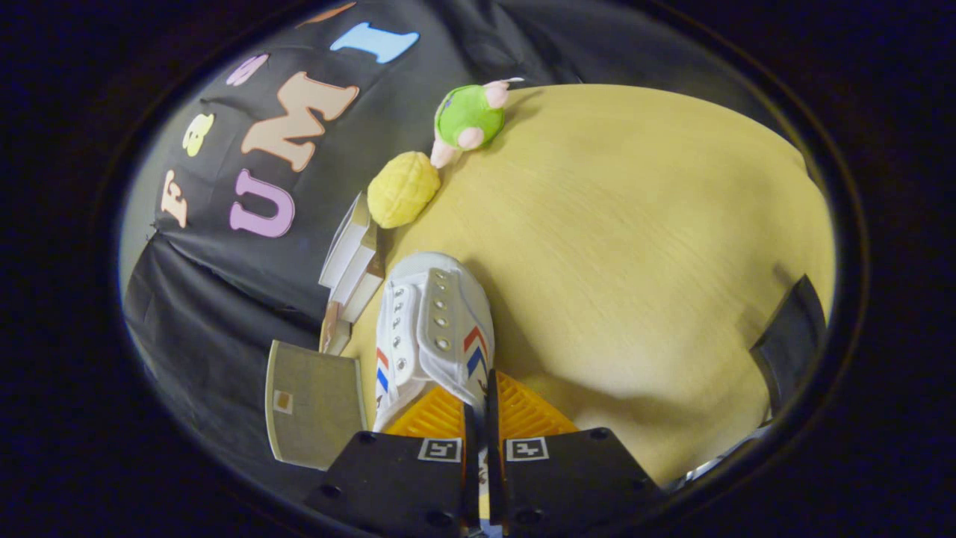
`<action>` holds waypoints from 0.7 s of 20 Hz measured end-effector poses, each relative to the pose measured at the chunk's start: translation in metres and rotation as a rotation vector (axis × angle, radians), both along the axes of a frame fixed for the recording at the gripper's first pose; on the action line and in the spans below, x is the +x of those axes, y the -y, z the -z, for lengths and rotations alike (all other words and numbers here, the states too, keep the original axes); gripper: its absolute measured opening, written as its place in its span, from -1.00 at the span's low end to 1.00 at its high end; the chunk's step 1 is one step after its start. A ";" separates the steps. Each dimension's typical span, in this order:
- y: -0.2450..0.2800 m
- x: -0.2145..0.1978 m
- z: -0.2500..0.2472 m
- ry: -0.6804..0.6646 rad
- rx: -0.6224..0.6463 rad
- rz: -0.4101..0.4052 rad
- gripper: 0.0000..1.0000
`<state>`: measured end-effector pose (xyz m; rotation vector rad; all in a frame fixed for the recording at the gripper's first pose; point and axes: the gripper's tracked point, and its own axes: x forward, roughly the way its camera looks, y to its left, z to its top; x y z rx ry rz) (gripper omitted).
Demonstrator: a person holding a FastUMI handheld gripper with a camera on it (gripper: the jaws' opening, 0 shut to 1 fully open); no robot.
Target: Open the storage box then place both shoes into the box .Put the left shoe in first, then the right shoe, with the right side of both shoes facing outward in a uniform manner.
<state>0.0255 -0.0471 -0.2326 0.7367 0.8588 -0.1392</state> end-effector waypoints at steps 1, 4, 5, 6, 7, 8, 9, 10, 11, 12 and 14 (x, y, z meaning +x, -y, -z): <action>-0.009 -0.002 -0.005 0.013 0.016 -0.004 -0.86; -0.045 -0.003 -0.028 0.053 0.074 -0.022 -0.86; -0.055 -0.003 -0.037 0.066 0.076 -0.040 -0.86; -0.067 -0.004 -0.045 0.079 0.067 -0.063 -0.86; -0.077 -0.005 -0.054 0.091 0.053 -0.077 -0.86; -0.088 -0.005 -0.061 0.102 0.037 -0.095 -0.86; -0.101 -0.007 -0.068 0.116 0.022 -0.110 -0.86; -0.115 -0.006 -0.074 0.129 0.016 -0.124 -0.86; -0.133 -0.007 -0.082 0.141 0.021 -0.140 -0.85; -0.149 -0.007 -0.089 0.150 0.036 -0.158 -0.85; -0.185 -0.006 -0.106 0.168 0.071 -0.210 -0.86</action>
